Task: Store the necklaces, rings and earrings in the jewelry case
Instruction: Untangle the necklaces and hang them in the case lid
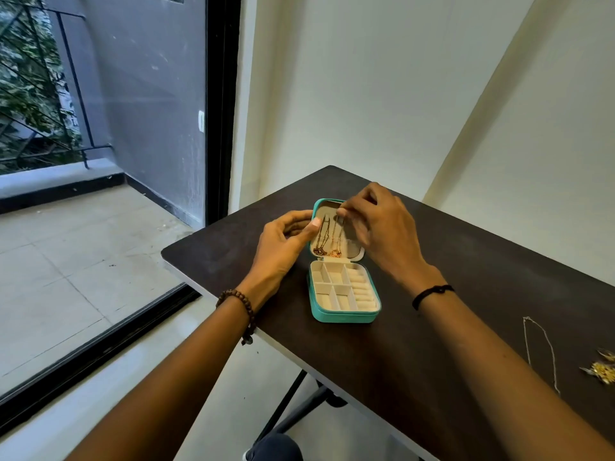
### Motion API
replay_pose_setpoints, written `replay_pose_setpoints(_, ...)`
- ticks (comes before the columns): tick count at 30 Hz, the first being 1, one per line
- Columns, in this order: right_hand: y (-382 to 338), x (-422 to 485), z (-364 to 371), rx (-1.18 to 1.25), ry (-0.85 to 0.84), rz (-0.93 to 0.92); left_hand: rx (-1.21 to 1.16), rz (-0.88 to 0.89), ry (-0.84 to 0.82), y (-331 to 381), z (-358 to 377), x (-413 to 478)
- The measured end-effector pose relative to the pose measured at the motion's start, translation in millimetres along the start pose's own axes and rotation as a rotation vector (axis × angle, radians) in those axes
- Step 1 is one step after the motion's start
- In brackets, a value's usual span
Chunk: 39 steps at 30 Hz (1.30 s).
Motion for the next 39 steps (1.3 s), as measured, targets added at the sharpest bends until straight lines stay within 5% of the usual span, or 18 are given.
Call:
replay_pose_setpoints(5,-3.6,-6.5,8.2,-0.261,0.159,-0.119,0.004,0.002,0.007,-2.8,-0.7,2.1)
replay_pose_setpoints(11,-1.2,-13.5,9.8,-0.21,0.312,-0.049,-0.007,0.014,-0.006,-4.9,-0.4,2.6)
replay_pose_setpoints(24,4.3,-13.6,9.8,0.106,0.3,0.226,-0.038,0.039,-0.038,-3.3,-0.5,1.8)
replay_pose_setpoints(39,1.0,-6.0,6.8,0.157,0.207,0.183,-0.046,0.037,-0.039,-3.0,0.0,1.7)
Point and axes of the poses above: each hand's wrist, its own x-axis towards the middle knuckle, its own z-axis out of the palm, y = z × x, the point moved 3 cm from there along x, towards the middle knuckle, and after that the axes turned 9 degrees about -y, right-handed, at the moved point
